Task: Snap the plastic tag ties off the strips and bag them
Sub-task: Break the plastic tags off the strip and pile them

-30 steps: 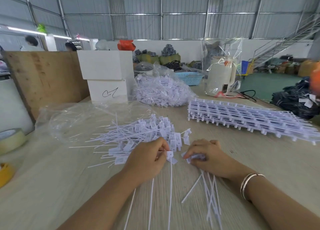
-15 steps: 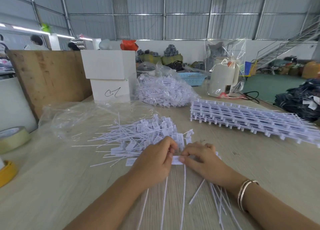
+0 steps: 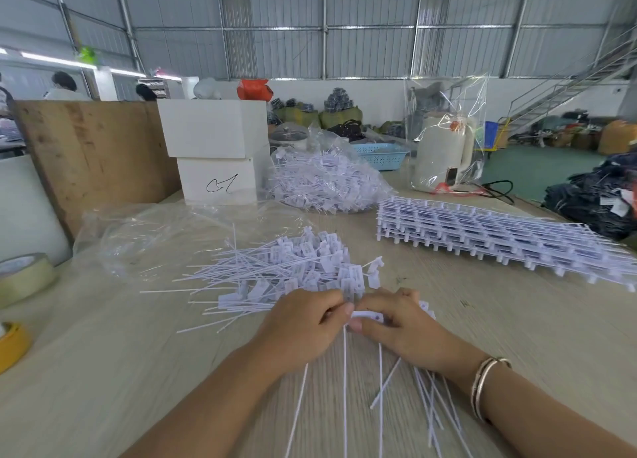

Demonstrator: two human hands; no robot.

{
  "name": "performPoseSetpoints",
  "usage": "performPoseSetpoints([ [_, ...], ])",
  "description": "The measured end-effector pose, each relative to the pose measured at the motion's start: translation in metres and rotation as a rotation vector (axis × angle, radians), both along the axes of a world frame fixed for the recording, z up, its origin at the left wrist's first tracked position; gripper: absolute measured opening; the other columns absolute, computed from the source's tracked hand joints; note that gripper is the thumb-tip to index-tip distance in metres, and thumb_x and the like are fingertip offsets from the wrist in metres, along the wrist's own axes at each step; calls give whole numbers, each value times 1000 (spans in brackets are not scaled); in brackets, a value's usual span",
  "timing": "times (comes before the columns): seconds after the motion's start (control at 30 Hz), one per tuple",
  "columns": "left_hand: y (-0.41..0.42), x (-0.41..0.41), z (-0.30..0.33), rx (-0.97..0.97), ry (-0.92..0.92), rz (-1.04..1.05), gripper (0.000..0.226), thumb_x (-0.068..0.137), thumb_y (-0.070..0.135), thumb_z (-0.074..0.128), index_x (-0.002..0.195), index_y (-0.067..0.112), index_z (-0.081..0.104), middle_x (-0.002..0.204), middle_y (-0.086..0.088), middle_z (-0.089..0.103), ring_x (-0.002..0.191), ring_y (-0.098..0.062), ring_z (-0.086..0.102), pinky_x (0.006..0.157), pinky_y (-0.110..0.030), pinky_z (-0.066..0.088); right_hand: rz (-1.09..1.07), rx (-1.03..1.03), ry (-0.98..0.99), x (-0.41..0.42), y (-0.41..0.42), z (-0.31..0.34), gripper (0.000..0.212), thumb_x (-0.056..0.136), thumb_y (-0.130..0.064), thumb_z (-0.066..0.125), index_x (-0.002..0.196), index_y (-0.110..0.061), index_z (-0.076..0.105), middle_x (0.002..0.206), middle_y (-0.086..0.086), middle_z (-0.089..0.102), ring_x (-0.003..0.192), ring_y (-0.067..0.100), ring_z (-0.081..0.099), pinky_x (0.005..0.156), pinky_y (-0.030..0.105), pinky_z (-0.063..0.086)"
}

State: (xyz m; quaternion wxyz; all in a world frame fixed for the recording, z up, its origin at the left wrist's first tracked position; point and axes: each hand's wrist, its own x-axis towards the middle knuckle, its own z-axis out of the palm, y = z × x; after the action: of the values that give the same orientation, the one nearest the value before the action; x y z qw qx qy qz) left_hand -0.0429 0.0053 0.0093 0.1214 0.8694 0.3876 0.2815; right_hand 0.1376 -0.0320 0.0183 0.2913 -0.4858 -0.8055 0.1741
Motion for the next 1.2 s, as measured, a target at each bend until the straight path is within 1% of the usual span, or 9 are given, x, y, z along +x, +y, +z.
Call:
performPoseSetpoints([
  [0.13, 5, -1, 0, -252, -188, -75, 43, 97, 27, 48, 55, 28, 37, 47, 14, 35, 48, -2, 31, 49, -19, 22, 27, 129, 10, -2, -1, 0, 17, 91, -29, 58, 80, -41, 59, 65, -17, 49, 74, -1, 48, 86, 33, 23],
  [0.3, 7, 1, 1, -327, -256, -87, 42, 97, 21, 48, 57, 26, 38, 47, 15, 33, 49, -1, 31, 50, -17, 22, -47, 340, -80, -3, 1, -4, 17, 90, -33, 54, 85, -30, 70, 64, -25, 45, 79, -11, 44, 82, 28, 20],
  [0.47, 5, 0, 0, -500, -397, -120, 50, 99, 19, 45, 51, 31, 52, 46, 16, 37, 45, 1, 34, 48, -11, 29, -89, 531, -225, -5, 1, -4, 26, 90, -38, 46, 82, -29, 69, 71, -15, 59, 74, -1, 49, 79, 31, 21],
  [0.7, 2, 1, 1, -464, -385, -121, 49, 99, 20, 44, 54, 35, 52, 47, 16, 38, 46, 0, 34, 49, -16, 28, 17, 284, 104, -3, 3, -6, 16, 87, -30, 55, 80, -35, 68, 67, -16, 58, 70, -1, 52, 83, 26, 21],
  [0.87, -1, -3, 3, -485, -436, -145, 38, 100, 21, 42, 62, 26, 41, 54, 15, 31, 52, -4, 32, 60, -6, 37, 80, 140, 498, 7, 4, 4, 19, 86, -21, 57, 75, -18, 72, 68, 3, 67, 63, 12, 60, 66, 23, 44],
  [0.93, -1, -4, 3, -431, -374, -124, 40, 100, 24, 41, 60, 29, 41, 57, 14, 31, 57, -8, 33, 65, -12, 37, 63, 137, 368, 15, 5, 3, 17, 88, -24, 58, 76, -24, 70, 71, -5, 65, 68, 6, 59, 72, 29, 41],
  [1.03, -3, -5, 3, -307, -270, -63, 44, 100, 23, 40, 58, 36, 43, 51, 13, 36, 52, -7, 33, 61, -23, 35, -73, 174, -95, 28, 13, -6, 19, 91, -37, 56, 73, -31, 59, 79, -10, 55, 81, 0, 51, 82, 36, 24],
  [1.13, -2, -7, 5, -103, -118, 5, 43, 96, 14, 43, 58, 32, 39, 45, 12, 41, 43, -7, 35, 50, -23, 23, -135, 184, -234, 33, 16, -6, 17, 89, -44, 55, 74, -43, 46, 88, -17, 49, 89, -1, 44, 83, 33, 19],
  [1.2, -1, -8, 7, -45, -63, 30, 39, 91, 8, 44, 59, 29, 38, 46, 8, 40, 44, -9, 35, 49, -27, 22, -158, 205, -287, 34, 18, -7, 9, 88, -49, 54, 84, -41, 56, 96, -21, 49, 96, -2, 43, 82, 31, 16],
])
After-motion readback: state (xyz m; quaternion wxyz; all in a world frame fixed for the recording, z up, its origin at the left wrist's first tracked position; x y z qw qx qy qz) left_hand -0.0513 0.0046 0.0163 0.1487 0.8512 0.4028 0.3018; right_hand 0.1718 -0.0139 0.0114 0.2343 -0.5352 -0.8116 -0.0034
